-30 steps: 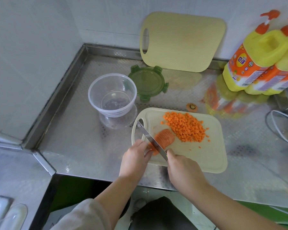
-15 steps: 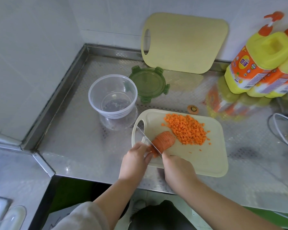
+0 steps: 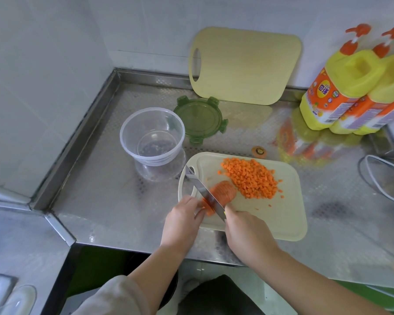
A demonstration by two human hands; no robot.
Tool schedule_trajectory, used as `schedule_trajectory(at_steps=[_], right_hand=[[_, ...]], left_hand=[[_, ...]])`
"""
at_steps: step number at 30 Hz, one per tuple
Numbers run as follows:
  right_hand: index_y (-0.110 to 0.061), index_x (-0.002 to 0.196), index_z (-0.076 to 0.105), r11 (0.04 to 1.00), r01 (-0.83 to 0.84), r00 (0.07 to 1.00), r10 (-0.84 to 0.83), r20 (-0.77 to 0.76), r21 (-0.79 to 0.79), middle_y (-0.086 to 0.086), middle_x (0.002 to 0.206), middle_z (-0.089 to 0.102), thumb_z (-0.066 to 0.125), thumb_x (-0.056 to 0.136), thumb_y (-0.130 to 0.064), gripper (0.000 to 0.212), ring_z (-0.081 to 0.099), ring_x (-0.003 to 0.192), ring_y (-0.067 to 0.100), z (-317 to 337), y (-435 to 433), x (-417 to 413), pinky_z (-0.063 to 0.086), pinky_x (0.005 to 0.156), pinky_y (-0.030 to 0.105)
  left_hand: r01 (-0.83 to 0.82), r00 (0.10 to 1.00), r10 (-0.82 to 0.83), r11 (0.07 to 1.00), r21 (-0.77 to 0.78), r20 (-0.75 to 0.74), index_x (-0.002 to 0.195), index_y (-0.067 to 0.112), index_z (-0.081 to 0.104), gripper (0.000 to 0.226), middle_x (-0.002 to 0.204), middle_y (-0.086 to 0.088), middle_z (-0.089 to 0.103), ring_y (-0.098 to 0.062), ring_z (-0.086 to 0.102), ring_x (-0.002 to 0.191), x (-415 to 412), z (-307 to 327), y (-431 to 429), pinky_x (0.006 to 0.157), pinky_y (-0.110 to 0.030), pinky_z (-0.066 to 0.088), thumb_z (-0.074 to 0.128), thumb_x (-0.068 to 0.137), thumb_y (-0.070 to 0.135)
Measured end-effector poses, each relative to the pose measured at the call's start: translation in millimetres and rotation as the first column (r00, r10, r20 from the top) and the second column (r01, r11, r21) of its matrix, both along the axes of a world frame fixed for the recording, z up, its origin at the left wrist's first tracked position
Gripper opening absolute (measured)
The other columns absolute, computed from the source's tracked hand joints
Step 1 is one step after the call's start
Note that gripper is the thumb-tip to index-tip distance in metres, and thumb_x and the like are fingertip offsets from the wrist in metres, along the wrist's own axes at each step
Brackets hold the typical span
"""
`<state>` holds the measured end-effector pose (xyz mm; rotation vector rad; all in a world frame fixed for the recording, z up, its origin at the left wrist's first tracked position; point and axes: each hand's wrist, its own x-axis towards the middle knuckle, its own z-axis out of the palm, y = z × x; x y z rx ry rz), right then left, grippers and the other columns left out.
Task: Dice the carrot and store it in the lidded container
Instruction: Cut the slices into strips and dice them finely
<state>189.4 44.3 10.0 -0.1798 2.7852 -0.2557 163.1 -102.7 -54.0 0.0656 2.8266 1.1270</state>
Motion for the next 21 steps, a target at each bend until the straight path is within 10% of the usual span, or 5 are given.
schedule_trajectory(at_steps=[21], right_hand=[[-0.014,0.122,0.040,0.996,-0.031,0.999,0.028,0.038,0.082,0.003,0.100,0.063,0.044,0.097,-0.015,0.026,0.064,0.086,0.022,-10.9,-9.5,1.7,0.025,0.046,0.023]], left_hand=[[0.013,1.000,-0.013,0.999,-0.043,-0.007,0.091,0.016,0.068,0.009,0.089,0.005,0.058,-0.013,0.055,0.079,-3.4,-1.0,0.6,0.062,-0.019,0.033,0.065,0.088,0.024]])
